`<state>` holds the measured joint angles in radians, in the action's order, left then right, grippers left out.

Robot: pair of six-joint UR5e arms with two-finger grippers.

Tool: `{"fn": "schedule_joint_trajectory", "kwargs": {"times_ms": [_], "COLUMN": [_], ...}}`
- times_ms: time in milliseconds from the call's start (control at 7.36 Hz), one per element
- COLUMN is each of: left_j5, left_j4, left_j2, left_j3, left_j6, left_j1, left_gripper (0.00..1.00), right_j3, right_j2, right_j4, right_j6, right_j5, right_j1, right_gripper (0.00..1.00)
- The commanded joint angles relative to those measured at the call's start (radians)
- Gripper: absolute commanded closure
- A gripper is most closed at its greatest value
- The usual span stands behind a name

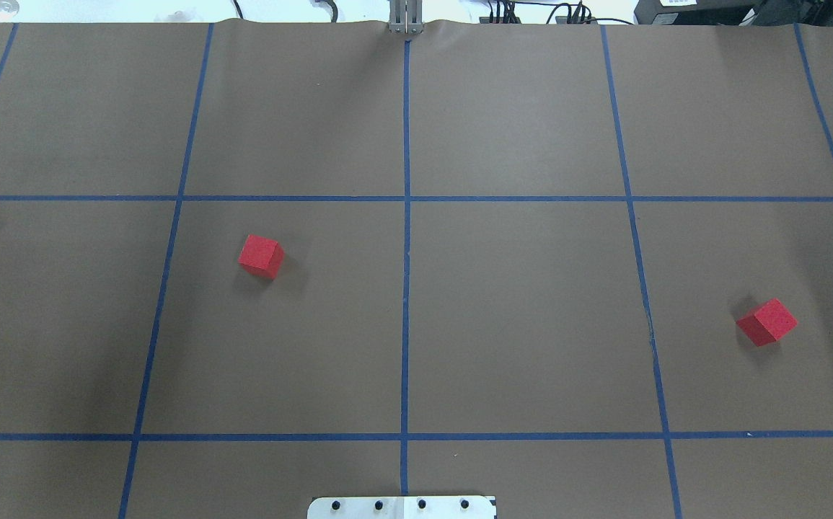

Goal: Form red blocks into L shape at center

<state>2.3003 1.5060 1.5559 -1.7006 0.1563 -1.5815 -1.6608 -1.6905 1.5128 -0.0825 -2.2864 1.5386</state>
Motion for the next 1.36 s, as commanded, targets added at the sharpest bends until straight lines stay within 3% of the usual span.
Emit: {"fn": "schedule_joint_trajectory", "kwargs": {"times_ms": [0,136,544,951,1223], "left_j5": [0.004,0.002,0.001,0.002,0.008], "left_j4": [0.052,0.053,0.071,0.287,0.29], "left_j2": [-0.003,-0.004,0.041,0.096,0.096], "left_j3": [-0.005,-0.007,-0.025,0.024,0.022], "left_j6": [0.002,0.0,-0.008,-0.012,-0.009], "left_j1": [0.002,0.002,0.006,0.006,0.006], "left_gripper": [0.0,0.0,0.0,0.0,0.0], "right_j3": [-0.007,-0.02,-0.005,0.048,0.03], "right_j2": [0.011,0.014,0.02,0.04,0.06], "right_j4": [-0.002,-0.035,-0.322,-0.382,-0.483], "right_j6": [0.001,0.001,0.006,0.006,0.036], "right_j5": [-0.005,-0.002,0.001,-0.024,-0.074], "right_j1": [0.0,0.0,-0.008,-0.012,-0.076], "right_gripper": [0.0,0.0,0.0,0.0,0.0]}}
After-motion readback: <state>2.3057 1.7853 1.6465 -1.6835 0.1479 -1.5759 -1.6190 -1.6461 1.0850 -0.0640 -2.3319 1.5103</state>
